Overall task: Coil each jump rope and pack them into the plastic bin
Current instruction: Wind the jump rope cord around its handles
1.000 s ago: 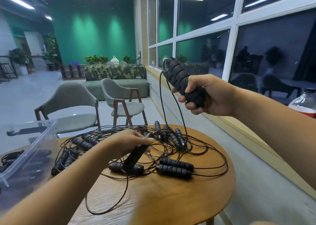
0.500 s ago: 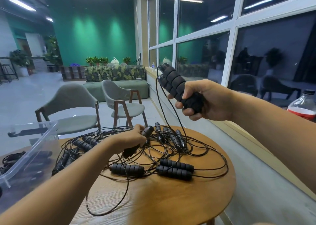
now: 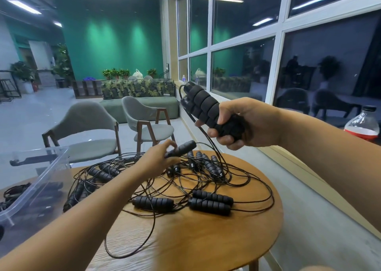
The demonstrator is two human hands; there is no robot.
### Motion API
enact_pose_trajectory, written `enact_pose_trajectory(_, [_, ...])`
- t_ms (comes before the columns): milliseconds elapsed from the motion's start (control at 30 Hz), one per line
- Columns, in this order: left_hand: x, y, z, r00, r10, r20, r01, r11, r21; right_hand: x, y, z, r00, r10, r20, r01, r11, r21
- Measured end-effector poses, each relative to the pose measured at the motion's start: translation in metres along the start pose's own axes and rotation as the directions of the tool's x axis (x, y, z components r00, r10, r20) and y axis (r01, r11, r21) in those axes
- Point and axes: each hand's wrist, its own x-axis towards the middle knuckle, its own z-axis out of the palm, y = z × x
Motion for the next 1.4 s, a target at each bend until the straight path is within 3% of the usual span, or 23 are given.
enact_pose_trajectory(133, [0.006,0.009,-0.001,0.978,-0.117,-0.170,0.032,0.899,-0.438,-0.001,0.002,-0.001,0.999,0.036,0.002,-0.036,0.999,-0.015])
enact_pose_trajectory(200, [0.010,0.012,-0.003,0.969,-0.189,-0.161,0.028,0.726,-0.687,-0.003,0.000,-0.003,0.999,0.048,-0.003,-0.048,0.998,-0.026])
enact_pose_trajectory(267, [0.014,0.017,-0.004,0.957,-0.272,-0.100,0.043,0.475,-0.879,-0.006,-0.002,-0.006,0.999,0.051,-0.002,-0.051,0.998,-0.022])
enact_pose_trajectory(367, [0.020,0.029,-0.001,0.948,-0.318,0.000,0.058,0.174,-0.983,-0.010,-0.004,-0.009,0.999,0.051,-0.011,-0.051,0.999,-0.010])
enact_pose_trajectory(467, [0.025,0.042,0.007,0.954,-0.298,0.032,0.049,0.050,-0.998,-0.012,-0.004,-0.009,0.999,0.048,-0.008,-0.048,0.999,-0.015])
enact_pose_trajectory(633, [0.021,0.066,0.018,0.976,-0.216,0.009,0.047,0.173,-0.984,-0.012,-0.005,-0.012,0.998,0.026,-0.051,-0.027,0.999,-0.019])
enact_pose_trajectory(867, [0.004,0.085,0.016,0.998,-0.064,0.016,0.028,0.191,-0.981,-0.005,-0.002,-0.019,0.981,-0.008,-0.193,0.011,1.000,0.015])
enact_pose_trajectory(1067, [0.000,0.094,0.018,0.995,0.072,-0.072,-0.098,0.482,-0.870,-0.002,-0.004,-0.020,0.976,-0.019,-0.218,0.030,0.998,0.049])
enact_pose_trajectory(1400, [0.015,0.089,0.025,0.988,-0.038,-0.150,-0.088,0.657,-0.749,-0.007,-0.009,-0.018,0.996,-0.018,-0.091,0.024,0.998,0.064])
